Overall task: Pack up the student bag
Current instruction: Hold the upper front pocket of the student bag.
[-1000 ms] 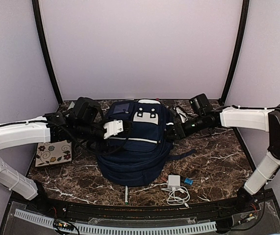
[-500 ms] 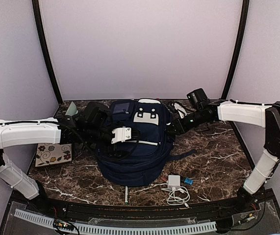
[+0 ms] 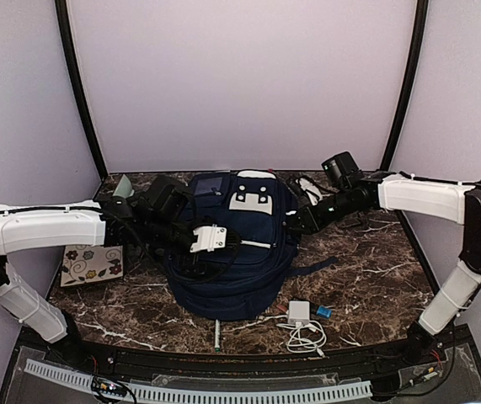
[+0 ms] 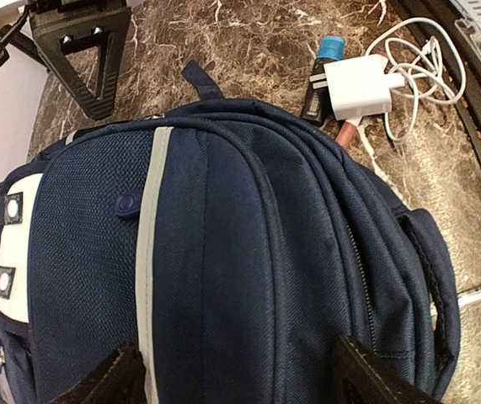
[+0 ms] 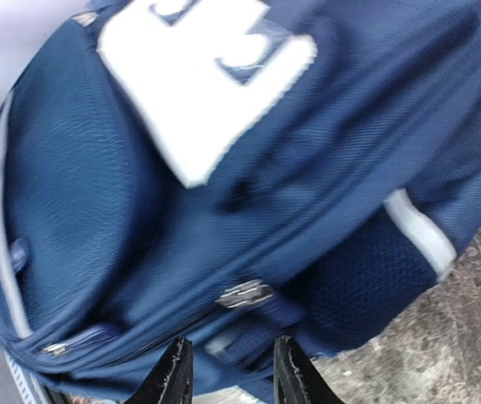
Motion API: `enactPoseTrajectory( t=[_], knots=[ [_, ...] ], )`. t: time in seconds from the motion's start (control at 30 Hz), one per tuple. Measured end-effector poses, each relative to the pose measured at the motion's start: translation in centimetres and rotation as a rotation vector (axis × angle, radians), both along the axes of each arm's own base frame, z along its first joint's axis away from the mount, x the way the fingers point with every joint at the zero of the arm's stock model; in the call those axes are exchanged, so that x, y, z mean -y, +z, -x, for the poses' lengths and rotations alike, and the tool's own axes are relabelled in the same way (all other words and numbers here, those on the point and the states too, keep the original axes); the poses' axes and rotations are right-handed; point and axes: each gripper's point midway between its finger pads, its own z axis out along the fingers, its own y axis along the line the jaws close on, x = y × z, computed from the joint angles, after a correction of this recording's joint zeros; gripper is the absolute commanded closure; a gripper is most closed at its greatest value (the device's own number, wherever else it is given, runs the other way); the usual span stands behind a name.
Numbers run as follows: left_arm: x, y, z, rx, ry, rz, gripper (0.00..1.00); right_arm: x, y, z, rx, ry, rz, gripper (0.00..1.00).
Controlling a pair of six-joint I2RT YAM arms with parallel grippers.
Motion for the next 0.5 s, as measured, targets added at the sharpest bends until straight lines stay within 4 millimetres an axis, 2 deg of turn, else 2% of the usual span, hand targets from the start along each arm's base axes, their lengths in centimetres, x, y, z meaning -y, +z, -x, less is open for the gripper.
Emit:
enactPoseTrajectory(
  t=[0.1, 0.27, 0.37, 0.5],
  knots=[
    [-0.2, 0.1, -1.0, 0.049, 0.037, -0.009, 0.41, -0.6, 0.9, 2.0, 0.030, 0.050, -0.012, 0.58],
    [-0.3, 0.4, -2.1, 0.101, 0.077, -0.019, 0.49, -1.6, 1.1, 4.6, 0.111, 0.166, -0.023, 0.52],
    [-0.2, 0.1, -2.1, 0.110, 0.078, -0.028, 0.56, -1.9, 0.8, 5.3, 0.184, 0.255, -0.008, 0.48],
    [-0.1, -0.4, -2.1, 0.119, 0.080, -0.036, 0.59, -2.5, 1.1, 5.5, 0.340, 0.398, -0.006, 0.46]
  ],
)
